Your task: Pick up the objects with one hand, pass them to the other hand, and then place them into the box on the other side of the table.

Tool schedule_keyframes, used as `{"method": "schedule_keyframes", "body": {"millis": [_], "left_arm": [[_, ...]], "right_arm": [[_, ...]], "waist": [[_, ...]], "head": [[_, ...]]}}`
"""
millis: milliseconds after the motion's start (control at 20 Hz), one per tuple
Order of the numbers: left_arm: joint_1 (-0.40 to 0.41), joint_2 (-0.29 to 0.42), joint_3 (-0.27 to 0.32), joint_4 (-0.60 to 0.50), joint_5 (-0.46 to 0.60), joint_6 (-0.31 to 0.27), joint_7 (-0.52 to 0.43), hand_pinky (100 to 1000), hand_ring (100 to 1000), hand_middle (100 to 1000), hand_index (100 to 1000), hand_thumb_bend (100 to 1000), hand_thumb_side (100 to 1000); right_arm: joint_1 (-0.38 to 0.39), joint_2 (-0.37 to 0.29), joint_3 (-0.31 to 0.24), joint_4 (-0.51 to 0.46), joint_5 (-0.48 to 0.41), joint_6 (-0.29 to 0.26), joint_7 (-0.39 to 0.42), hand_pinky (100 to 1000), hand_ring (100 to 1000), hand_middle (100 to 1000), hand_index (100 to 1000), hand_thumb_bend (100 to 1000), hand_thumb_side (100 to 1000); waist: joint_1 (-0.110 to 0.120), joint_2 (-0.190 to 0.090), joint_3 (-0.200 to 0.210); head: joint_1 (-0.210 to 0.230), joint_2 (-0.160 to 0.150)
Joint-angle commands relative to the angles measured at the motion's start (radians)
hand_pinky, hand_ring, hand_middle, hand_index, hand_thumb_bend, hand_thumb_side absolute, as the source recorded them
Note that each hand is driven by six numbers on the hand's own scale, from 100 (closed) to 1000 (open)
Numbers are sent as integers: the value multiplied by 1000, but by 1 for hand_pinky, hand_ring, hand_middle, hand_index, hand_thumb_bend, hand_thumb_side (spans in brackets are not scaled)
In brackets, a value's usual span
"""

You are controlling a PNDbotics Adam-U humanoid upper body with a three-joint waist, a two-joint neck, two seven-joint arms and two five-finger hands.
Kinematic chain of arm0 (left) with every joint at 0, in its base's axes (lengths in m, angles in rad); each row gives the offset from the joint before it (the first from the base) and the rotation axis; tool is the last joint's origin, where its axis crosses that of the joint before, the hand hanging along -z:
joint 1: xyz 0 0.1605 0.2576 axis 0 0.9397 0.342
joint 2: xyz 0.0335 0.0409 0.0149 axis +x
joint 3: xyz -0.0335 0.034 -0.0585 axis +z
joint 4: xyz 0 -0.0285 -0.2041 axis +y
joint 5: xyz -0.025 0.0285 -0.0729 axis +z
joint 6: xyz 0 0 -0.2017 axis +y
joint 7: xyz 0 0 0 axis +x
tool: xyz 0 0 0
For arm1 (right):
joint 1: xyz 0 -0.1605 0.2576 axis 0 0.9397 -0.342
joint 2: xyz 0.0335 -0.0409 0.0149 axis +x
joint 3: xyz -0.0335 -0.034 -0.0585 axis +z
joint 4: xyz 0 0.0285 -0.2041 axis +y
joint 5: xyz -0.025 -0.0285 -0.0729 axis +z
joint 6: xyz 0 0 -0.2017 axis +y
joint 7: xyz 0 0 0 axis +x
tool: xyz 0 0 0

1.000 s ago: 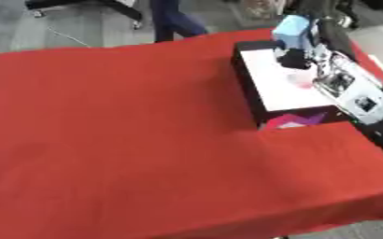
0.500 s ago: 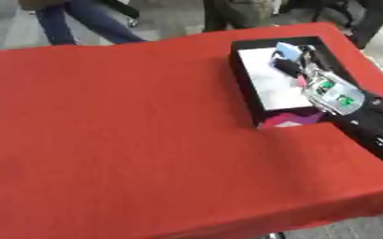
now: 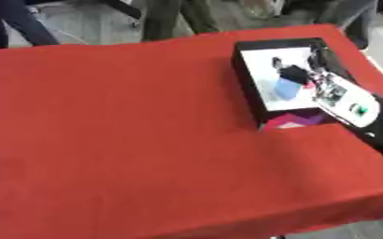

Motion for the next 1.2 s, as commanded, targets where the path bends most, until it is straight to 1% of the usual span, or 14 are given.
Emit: {"method": "schedule_keyframes", "body": {"millis": [50, 250, 400, 500, 550, 600, 650, 750, 850, 900, 950, 1100, 1150, 1200], "left_arm": [[-8, 20, 13, -1, -13, -5, -9, 754, 677, 663, 712, 100, 624], [-18, 30, 28, 33, -47, -11, 3, 750, 669, 653, 715, 100, 617], [-40, 48, 44, 77, -105, -20, 33, 746, 666, 649, 728, 100, 586], [-66, 63, 51, 115, -171, -35, 66, 749, 671, 654, 747, 100, 539], [-82, 71, 52, 137, -216, -48, 86, 753, 671, 655, 752, 100, 529], [-99, 82, 53, 160, -266, -62, 106, 753, 676, 661, 769, 100, 488], [-116, 91, 54, 184, -319, -78, 127, 754, 677, 663, 774, 100, 477], [-154, 118, 53, 242, -440, -111, 167, 768, 695, 687, 809, 100, 377], [-198, 147, 47, 322, -598, -157, 218, 778, 706, 701, 826, 100, 326], [-223, 168, 41, 370, -681, -179, 243, 796, 730, 732, 858, 100, 252], [-249, 188, 32, 425, -770, -205, 272, 801, 736, 738, 865, 100, 249], [-337, 242, 1, 620, -1057, -275, 376, 840, 778, 795, 921, 114, 219], [-370, 255, -9, 691, -1161, -286, 418, 846, 783, 803, 927, 173, 228], [-399, 264, -18, 756, -1257, -295, 464, 861, 798, 822, 943, 319, 267]], "right_arm": [[1, -67, -56, -85, 195, 140, 77, 1000, 1000, 1000, 1000, 500, 408], [37, -79, -138, -261, 500, 140, 277, 970, 1000, 1000, 1000, 491, 354], [75, -64, -187, -458, 737, 140, 387, 912, 973, 968, 1000, 487, 259], [74, -24, -170, -510, 882, 130, 417, 885, 959, 933, 1000, 471, 215], [69, 6, -154, -519, 936, 111, 407, 865, 952, 913, 1000, 472, 290], [63, 40, -140, -523, 975, 87, 386, 849, 946, 885, 1000, 411, 185], [60, 72, -125, -525, 1000, 63, 360, 845, 944, 879, 1000, 400, 179], [51, 142, -89, -526, 1029, -1, 303, 833, 922, 856, 994, 306, 100], [45, 202, -55, -527, 1055, -74, 255, 831, 913, 848, 986, 271, 100], [40, 229, -37, -527, 1062, -108, 237, 822, 904, 831, 976, 219, 100], [35, 252, -18, -527, 1064, -140, 220, 820, 902, 828, 974, 207, 100], [21, 307, 34, -527, 1047, -212, 183, 808, 891, 805, 964, 131, 100], [19, 321, 50, -527, 1041, -230, 180, 807, 890, 803, 964, 124, 100], [17, 332, 62, -527, 1036, -241, 178, 798, 893, 797, 961, 100, 100]], "waist": [[0, -18, -3], [3, -18, -15], [5, -21, -30], [7, -25, -39], [8, -27, -46], [10, -30, -52], [12, -32, -58], [18, -38, -72], [24, -42, -88], [27, -44, -95], [29, -45, -102], [31, -49, -121], [31, -49, -128], [30, -48, -133]], "head": [[10, -3], [58, -3], [187, -3], [287, -3], [336, -3], [384, -3], [421, -3], [522, -3], [617, -3], [658, -3], [687, -3], [725, -3], [730, -3], [734, -3]]}}
